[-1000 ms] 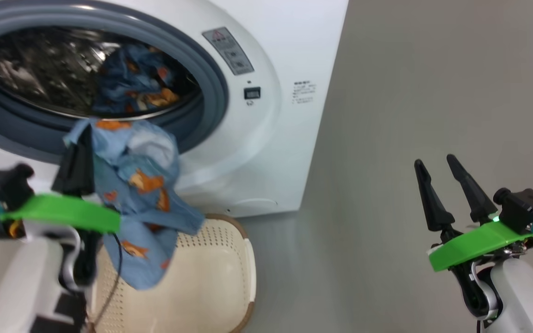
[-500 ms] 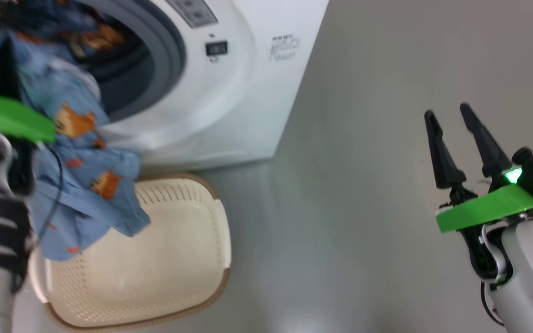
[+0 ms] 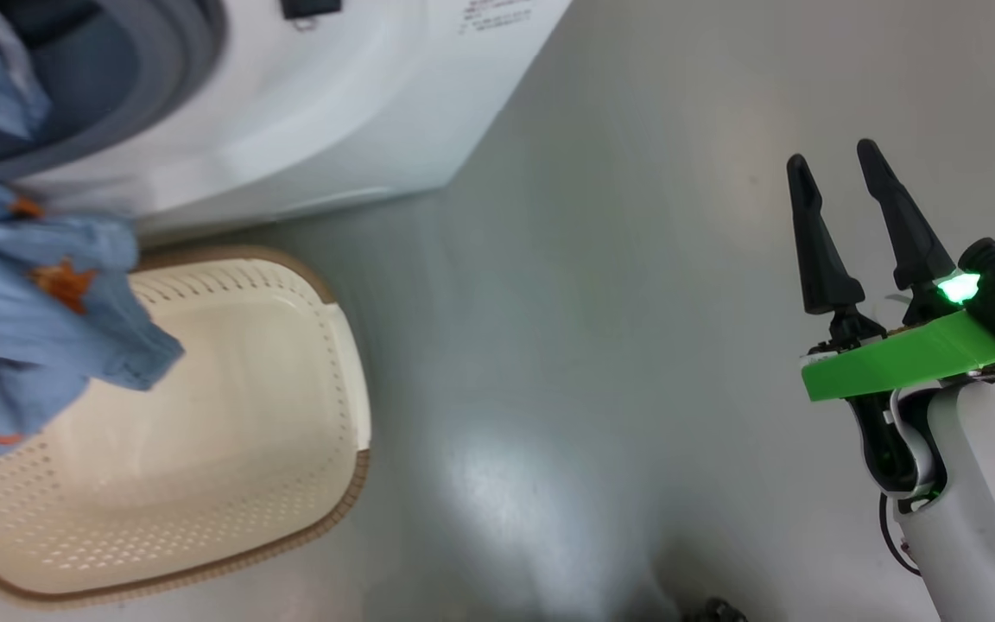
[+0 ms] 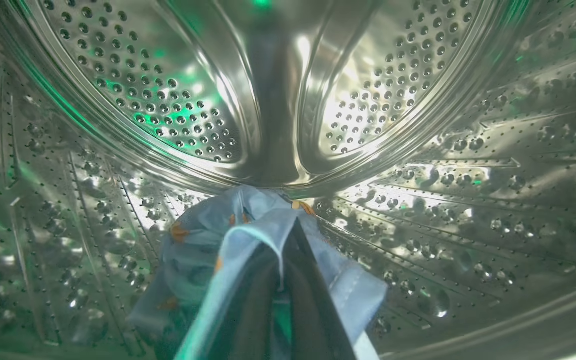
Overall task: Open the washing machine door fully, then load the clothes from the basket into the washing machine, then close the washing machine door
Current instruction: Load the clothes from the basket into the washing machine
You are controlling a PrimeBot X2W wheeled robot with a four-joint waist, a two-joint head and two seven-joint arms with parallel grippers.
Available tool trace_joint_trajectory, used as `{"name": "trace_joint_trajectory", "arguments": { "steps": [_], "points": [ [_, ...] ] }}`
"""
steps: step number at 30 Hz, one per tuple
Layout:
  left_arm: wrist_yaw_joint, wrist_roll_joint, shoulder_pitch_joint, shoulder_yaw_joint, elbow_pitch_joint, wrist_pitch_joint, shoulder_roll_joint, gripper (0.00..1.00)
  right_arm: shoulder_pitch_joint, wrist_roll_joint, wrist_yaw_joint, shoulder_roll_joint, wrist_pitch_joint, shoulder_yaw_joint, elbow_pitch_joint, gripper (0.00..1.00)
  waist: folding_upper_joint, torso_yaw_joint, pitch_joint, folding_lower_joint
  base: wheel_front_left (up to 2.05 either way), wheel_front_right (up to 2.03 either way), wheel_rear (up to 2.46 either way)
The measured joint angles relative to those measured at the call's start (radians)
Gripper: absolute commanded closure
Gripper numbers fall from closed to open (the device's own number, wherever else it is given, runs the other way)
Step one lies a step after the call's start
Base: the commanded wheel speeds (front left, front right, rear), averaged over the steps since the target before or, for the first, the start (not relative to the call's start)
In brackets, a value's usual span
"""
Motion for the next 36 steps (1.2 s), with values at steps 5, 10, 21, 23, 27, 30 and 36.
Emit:
{"name": "trace_joint_trajectory", "arguments": {
  "steps": [5, 10, 21, 23, 27, 30, 36],
  "points": [
    [0.002, 0.066, -0.058, 0.061, -0.14, 0.0, 0.03, 1.0, -0.005, -0.004, 0.0, 0.011, 0.0, -0.005, -0.014, 0.0, 0.0, -0.018, 0.045, -0.0001, 0.0, 0.0, 0.0],
    [0.002, 0.131, -0.066, 0.145, -0.238, -0.007, 0.02, 1.0, -0.025, -0.009, 0.0, 0.034, 0.0, -0.005, -0.013, 0.0, 0.0, -0.042, 0.074, 0.0, 0.0, 0.0, 0.0],
    [0.002, 0.16, -0.044, 0.13, 0.065, 0.05, -0.034, 0.0, -0.026, -0.009, 0.0, 0.047, 0.0, 0.002, 0.009, 0.0, 0.0, -0.059, 0.043, -0.0003, 0.0, 0.0, 0.0],
    [0.001, 0.157, -0.044, 0.121, 0.105, 0.062, -0.043, 0.0, -0.026, -0.009, 0.0, 0.046, 0.0, 0.001, 0.013, 0.0, 0.0, -0.057, 0.033, -0.0002, 0.0, 0.0, 0.0],
    [0.0, 0.149, -0.044, 0.109, 0.151, 0.058, -0.059, 0.0, -0.026, -0.009, 0.0, 0.042, 0.0, 0.002, 0.019, 0.0, 0.0, -0.048, 0.008, -0.0003, 0.0, 0.0, 0.0],
    [0.0, 0.142, -0.038, 0.093, 0.158, 0.036, -0.074, 0.0, -0.026, -0.009, 0.0, 0.039, 0.0, 0.004, 0.023, 0.0, 0.0, -0.038, -0.014, -0.0003, 0.0, 0.0, 0.0],
    [0.0, 0.098, 0.052, 0.046, 0.111, 0.002, -0.109, 0.0, -0.024, -0.008, 0.0, 0.036, 0.0, 0.005, 0.04, 0.0, 0.0, -0.015, -0.063, -0.0003, 0.0, 0.0, 0.0]
  ]
}}
